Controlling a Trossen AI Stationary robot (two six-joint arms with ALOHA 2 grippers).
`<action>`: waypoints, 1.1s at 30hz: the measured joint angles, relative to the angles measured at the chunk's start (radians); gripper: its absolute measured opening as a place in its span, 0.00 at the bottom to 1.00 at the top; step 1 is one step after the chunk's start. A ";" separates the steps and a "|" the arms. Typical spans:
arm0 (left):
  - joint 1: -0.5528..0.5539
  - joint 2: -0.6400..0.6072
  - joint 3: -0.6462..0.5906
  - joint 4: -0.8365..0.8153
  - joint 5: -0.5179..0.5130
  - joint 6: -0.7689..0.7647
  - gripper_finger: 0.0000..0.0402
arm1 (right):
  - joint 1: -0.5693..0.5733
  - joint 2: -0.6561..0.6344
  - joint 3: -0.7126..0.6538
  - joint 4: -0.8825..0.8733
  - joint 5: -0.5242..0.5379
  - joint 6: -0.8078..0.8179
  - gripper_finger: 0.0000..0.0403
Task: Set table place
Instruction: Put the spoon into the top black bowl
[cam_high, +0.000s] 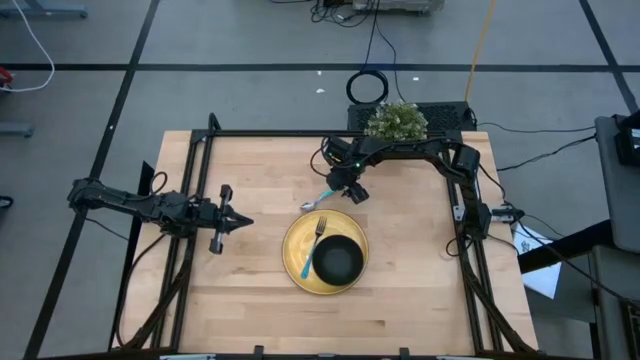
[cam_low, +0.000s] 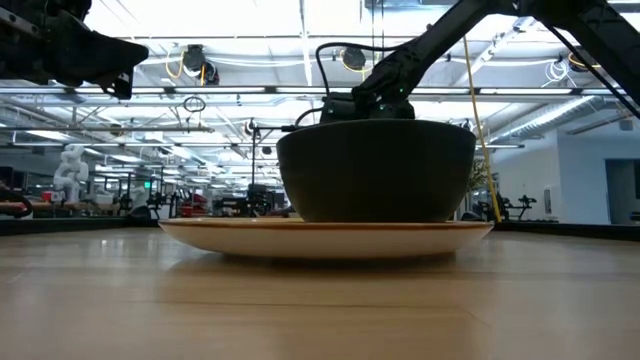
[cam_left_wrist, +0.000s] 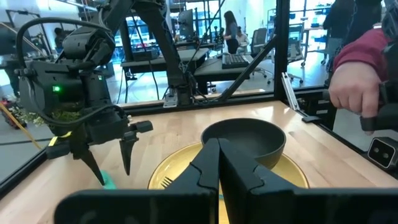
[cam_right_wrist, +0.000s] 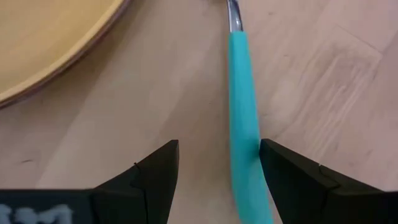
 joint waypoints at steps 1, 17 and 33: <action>0.000 0.000 0.000 0.000 0.000 0.004 0.02 | 0.000 0.001 0.000 0.005 0.001 0.000 0.53; 0.000 0.000 0.000 0.003 0.000 0.011 0.02 | -0.006 0.002 0.011 -0.042 0.002 0.008 0.53; 0.000 0.000 0.000 0.010 0.000 0.010 0.02 | -0.006 0.002 0.011 -0.042 -0.003 0.006 0.16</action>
